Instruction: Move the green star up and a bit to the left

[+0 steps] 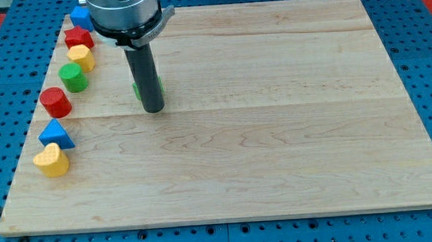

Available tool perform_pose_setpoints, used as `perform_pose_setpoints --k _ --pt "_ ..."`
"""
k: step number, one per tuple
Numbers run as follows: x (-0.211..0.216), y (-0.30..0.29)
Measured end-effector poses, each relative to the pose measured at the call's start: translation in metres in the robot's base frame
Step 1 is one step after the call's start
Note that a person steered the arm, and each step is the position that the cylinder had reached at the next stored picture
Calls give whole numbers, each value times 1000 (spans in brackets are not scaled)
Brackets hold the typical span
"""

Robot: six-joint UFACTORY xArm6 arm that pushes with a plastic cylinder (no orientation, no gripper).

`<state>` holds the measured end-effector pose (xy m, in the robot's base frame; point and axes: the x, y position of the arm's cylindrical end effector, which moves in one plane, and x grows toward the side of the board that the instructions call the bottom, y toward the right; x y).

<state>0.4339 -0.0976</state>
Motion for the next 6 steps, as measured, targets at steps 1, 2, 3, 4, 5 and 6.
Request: perform_pose_setpoints --k 1,2,3,4,5,6 --pt "-2 6" --pt "-7 39" --pt "-38 46" --pt "-34 12" --pt "-10 -10" --pt "11 -13"
